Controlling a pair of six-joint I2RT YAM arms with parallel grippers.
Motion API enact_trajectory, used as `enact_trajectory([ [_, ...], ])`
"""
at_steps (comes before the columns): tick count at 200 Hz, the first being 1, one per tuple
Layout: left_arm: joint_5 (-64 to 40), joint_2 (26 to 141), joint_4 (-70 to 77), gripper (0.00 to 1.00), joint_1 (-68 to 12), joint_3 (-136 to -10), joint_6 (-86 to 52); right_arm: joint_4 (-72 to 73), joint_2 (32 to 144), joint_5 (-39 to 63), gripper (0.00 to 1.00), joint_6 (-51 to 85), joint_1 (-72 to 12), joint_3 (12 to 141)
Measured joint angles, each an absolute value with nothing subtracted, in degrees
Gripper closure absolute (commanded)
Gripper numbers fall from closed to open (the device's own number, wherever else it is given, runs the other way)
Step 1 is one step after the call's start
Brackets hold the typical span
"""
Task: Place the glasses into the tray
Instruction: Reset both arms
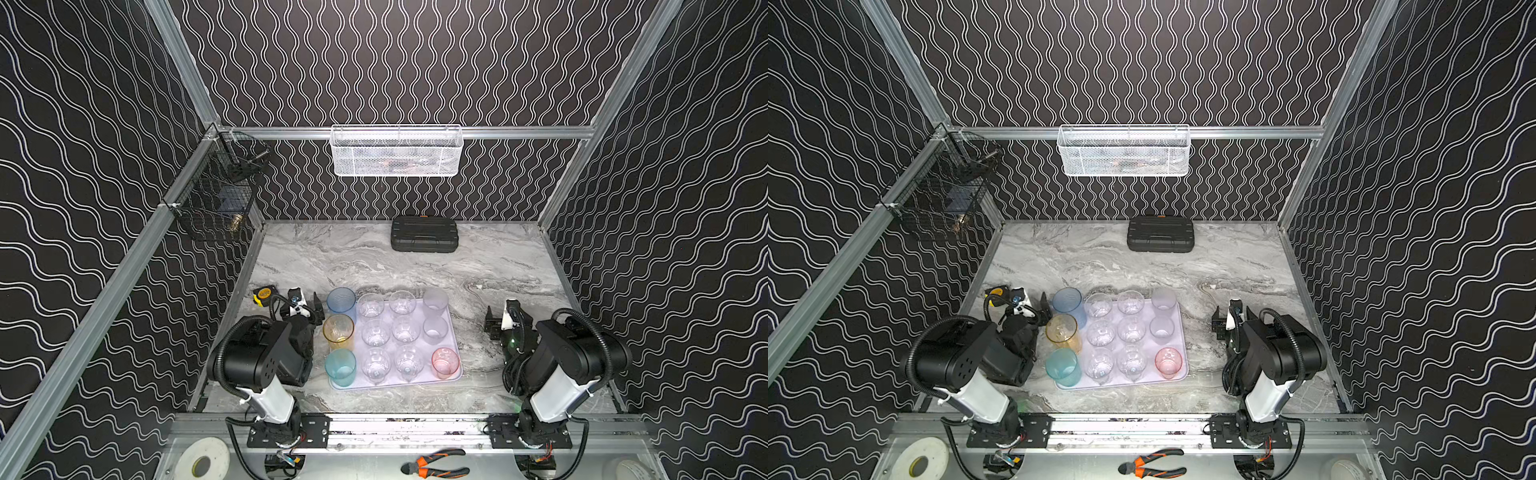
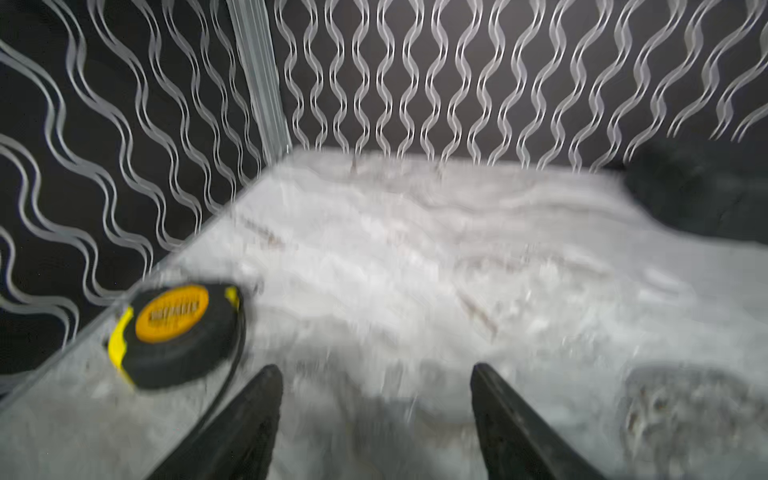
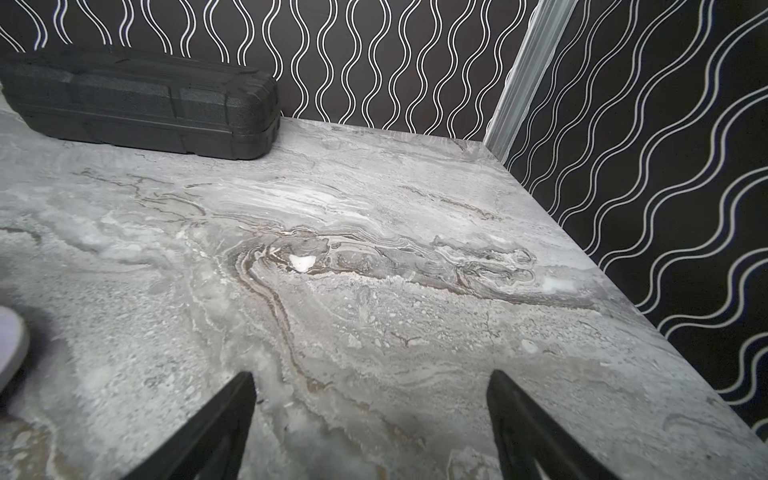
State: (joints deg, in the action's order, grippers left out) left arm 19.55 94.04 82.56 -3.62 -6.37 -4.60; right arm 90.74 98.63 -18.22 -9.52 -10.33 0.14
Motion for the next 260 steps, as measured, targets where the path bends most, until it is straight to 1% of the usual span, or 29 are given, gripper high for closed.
enact_trajectory([
  [51,18.6,94.6,82.9,0.24,-3.3,-7.9,-4.6,90.2,97.0,-14.2,0.10,-9.6,-8.7,0.1],
  [89,17.9,94.5,82.0,0.24,-3.3,-8.8,-4.6,83.2,95.6,-9.9,0.08,-7.0,-4.0,0.1],
  [132,16.3,94.5,78.2,0.23,-3.3,-11.6,-4.5,76.3,95.6,-7.6,0.06,-5.6,-3.4,0.4],
  [174,15.2,94.5,76.4,0.21,-3.3,-11.7,-4.4,74.5,95.6,-7.6,0.01,-5.4,-3.3,0.1],
  [200,15.0,94.5,75.3,0.19,-3.3,-12.7,-4.4,74.3,95.6,-7.7,0.01,-5.3,-3.3,0.1],
  [226,14.8,94.5,74.6,0.15,-3.3,-12.8,-4.4,74.2,95.6,-7.7,0.01,-5.1,-3.3,0.2],
  [234,14.8,94.5,74.5,0.13,-3.3,-12.8,-4.4,74.2,95.6,-7.7,0.01,-5.1,-3.3,0.2],
  [245,14.8,94.5,74.4,0.02,-3.3,-12.8,-4.4,74.2,95.6,-7.7,0.01,-5.1,-3.3,0.2],
  [260,14.8,94.5,74.3,0.01,-3.3,-12.8,-4.4,74.2,95.6,-7.7,0.01,-5.1,-3.3,0.2],
])
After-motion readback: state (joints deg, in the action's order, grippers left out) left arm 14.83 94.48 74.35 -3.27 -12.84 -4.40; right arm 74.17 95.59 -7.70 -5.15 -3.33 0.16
